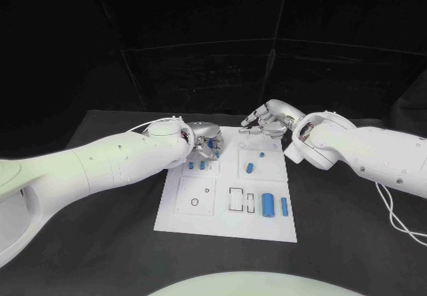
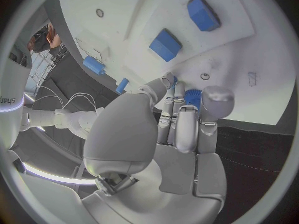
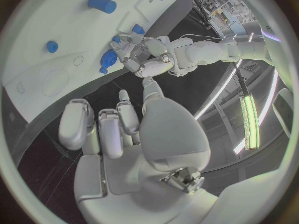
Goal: Assemble the parts on the task board
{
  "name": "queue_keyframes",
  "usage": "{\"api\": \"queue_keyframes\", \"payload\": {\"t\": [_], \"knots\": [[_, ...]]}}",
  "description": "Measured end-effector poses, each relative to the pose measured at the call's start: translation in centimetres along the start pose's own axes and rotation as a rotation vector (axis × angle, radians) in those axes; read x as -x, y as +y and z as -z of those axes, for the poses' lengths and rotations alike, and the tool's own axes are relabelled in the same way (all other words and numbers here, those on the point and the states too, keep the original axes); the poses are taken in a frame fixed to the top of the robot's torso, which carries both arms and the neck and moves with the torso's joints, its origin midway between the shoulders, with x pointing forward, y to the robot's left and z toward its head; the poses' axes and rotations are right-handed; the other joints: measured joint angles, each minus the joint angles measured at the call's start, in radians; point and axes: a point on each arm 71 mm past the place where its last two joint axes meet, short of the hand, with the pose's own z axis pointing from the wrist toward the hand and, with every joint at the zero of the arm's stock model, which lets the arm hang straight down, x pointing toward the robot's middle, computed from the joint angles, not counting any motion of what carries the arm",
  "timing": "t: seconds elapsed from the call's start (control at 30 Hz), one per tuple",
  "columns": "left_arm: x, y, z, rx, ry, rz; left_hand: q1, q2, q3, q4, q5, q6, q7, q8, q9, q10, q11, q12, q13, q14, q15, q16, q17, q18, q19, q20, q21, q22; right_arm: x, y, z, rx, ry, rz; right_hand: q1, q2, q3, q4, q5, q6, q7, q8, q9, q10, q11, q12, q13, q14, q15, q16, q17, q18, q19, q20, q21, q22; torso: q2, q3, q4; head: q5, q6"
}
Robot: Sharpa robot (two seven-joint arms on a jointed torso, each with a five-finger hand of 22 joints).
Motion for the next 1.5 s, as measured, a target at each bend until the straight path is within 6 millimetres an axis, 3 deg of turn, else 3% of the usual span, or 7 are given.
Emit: {"api": "queue_keyframes", "payload": {"t": [0.13, 0.2, 0.8, 1.03, 1.5], "knots": [[0.0, 0.0, 0.0, -0.003, -0.005, 0.0, -0.003, 0.004, 0.019, -0.005, -0.001, 0.016, -0.001, -0.006, 0.003, 0.022, -0.004, -0.011, 0.001, 0.002, -0.002, 0.004, -0.002, 0.0, 0.003, -0.003, 0.017, 0.016, 0.0, 0.0, 0.0, 0.0, 0.0, 0.0, 0.0, 0.0, -0.001, -0.001, 0.003, 0.0, 0.0, 0.0, 0.0, 0.0, 0.0, 0.0, 0.0, 0.0, 0.0, 0.0, 0.0, 0.0, 0.0, 0.0, 0.0, 0.0, 0.0, 0.0, 0.0, 0.001, 0.001], [-0.1, 0.0, 0.1, -0.006, -0.011, 0.001, -0.004, 0.005, 0.026, -0.013, -0.001, 0.024, -0.001, -0.008, 0.003, 0.031, -0.006, -0.019, 0.001, 0.004, -0.004, 0.004, -0.003, -0.015, 0.003, -0.003, 0.027, 0.027, 0.0, 0.0, 0.0, 0.0, 0.0, 0.0, 0.0, 0.0, -0.001, -0.001, 0.003, 0.0, 0.0, 0.0, 0.0, 0.0, 0.0, 0.0, 0.0, 0.0, 0.0, 0.0, 0.0, 0.0, 0.0, 0.0, 0.0, 0.0, 0.0, 0.0, 0.0, 0.001, 0.002], [1.0, 2.2, 3.1, -0.002, -0.112, 0.088, -0.016, -0.007, 0.045, -0.017, -0.001, 0.036, 0.004, -0.016, 0.005, 0.048, -0.002, -0.047, 0.001, 0.004, -0.004, 0.004, -0.018, -0.015, 0.003, -0.003, 0.038, 0.045, 0.2, -0.2, 0.1, -0.004, -0.003, 0.001, 0.0, 0.0, -0.001, -0.001, 0.003, 0.0, 0.0, 0.0, 0.0, 0.0, 0.0, 0.0, 0.0, 0.0, 0.0, 0.0, 0.0, 0.0, 0.0, 0.0, 0.0, 0.0, -0.001, -0.0012, 0.0021, 0.001, 0.016], [1.1, 4.0, 4.4, 0.038, -0.116, 0.123, -0.02, -0.004, 0.045, -0.017, -0.001, 0.036, 0.004, -0.018, 0.005, 0.048, -0.002, -0.052, 0.001, 0.004, -0.004, 0.004, -0.022, -0.015, 0.003, -0.003, 0.038, 0.045, 0.3, -0.3, 0.2, -0.007, -0.005, 0.002, 0.0, 0.0, -0.001, -0.001, 0.003, 0.0, 0.0, 0.0, 0.0, 0.0, 0.0, 0.0, 0.0, 0.0, 0.0, 0.0, 0.0, 0.0, 0.0, 0.0, 0.0, 0.0, -0.001, -0.0005, 0.0026, 0.001, 0.014], [1.0, 5.0, 4.9, 0.073, -0.102, 0.154, -0.025, -0.008, 0.044, -0.017, -0.001, 0.035, 0.004, -0.019, 0.005, 0.048, -0.002, -0.052, 0.001, 0.004, -0.003, 0.004, -0.023, -0.015, 0.003, -0.003, 0.038, 0.047, 0.3, -0.4, 0.1, -0.008, -0.006, 0.002, 0.0, 0.0, -0.001, -0.001, 0.003, 0.0, 0.0, 0.0, 0.0, 0.0, 0.0, 0.0, 0.0, 0.0, 0.0, 0.0, 0.0, 0.0, 0.0, 0.0, 0.0, 0.0, 0.001, -0.0005, -0.0005, 0.007, 0.012]]}}
